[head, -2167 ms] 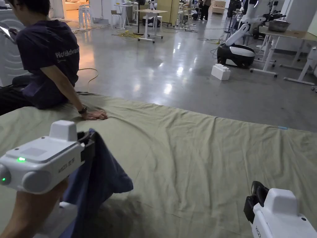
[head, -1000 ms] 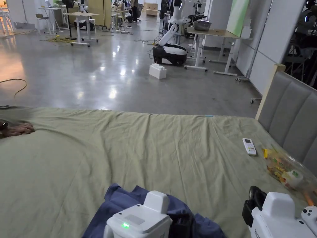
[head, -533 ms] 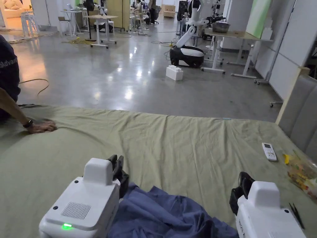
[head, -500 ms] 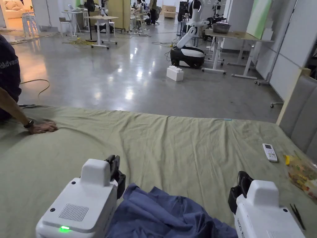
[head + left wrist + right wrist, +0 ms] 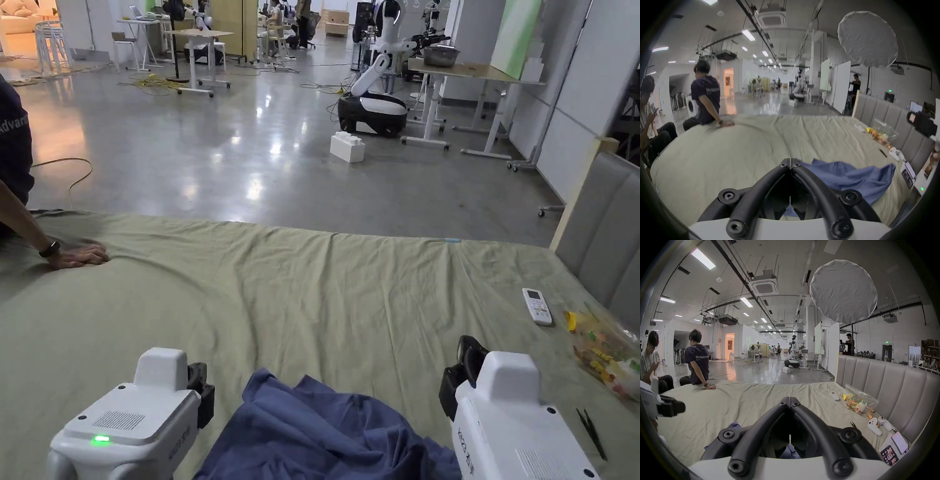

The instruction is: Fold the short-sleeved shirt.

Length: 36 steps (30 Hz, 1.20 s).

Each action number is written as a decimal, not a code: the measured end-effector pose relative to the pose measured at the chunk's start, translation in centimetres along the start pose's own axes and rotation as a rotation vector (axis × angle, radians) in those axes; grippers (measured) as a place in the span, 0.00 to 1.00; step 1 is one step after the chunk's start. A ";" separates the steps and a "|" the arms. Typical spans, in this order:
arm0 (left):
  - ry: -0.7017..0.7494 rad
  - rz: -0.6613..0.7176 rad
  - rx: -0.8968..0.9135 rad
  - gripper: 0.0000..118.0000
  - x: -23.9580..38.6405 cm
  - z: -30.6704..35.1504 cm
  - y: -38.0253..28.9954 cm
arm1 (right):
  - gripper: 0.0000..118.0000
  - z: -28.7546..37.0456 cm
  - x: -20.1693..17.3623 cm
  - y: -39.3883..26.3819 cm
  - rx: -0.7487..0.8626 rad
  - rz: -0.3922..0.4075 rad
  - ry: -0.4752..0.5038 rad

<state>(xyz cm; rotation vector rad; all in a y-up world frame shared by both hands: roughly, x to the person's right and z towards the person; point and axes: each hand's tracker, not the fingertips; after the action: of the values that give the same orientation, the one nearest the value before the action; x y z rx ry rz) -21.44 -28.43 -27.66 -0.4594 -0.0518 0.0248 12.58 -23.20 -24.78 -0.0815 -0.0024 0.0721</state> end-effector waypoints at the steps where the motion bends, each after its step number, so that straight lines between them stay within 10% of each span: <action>1: -0.002 0.006 -0.047 0.00 -0.2 -1.0 -0.5 | 0.00 0.1 0.1 -0.3 -0.006 0.001 -0.001; 5: -0.010 0.081 -0.276 0.04 -1.0 -5.6 -2.5 | 0.00 0.3 0.4 -1.2 -0.029 0.007 0.000; 8: -0.027 0.077 -0.409 0.58 -1.5 -8.9 -4.3 | 0.00 0.4 0.7 -1.9 -0.051 0.001 0.006; 12: -0.050 0.048 -0.507 0.73 -1.4 -12.0 -7.1 | 0.00 0.5 1.0 -2.8 -0.062 0.017 0.005; 20: 0.058 0.024 -0.610 0.65 0.3 -13.3 -9.8 | 0.00 0.1 2.4 -3.9 -0.111 0.001 -0.017; 24: 0.046 -0.054 -0.581 0.08 2.0 -12.3 -9.6 | 0.00 0.0 2.8 -4.5 -0.125 -0.002 -0.029; 36: -0.105 0.057 -0.509 0.05 -1.2 -8.9 -6.8 | 0.00 0.3 5.6 -5.0 -0.190 -0.034 -0.066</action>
<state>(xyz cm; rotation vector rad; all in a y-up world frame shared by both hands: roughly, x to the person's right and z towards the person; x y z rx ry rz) -22.02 -38.48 -32.67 -0.9689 -0.1498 0.0925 18.51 -27.71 -24.07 -0.2688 -0.0762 0.0406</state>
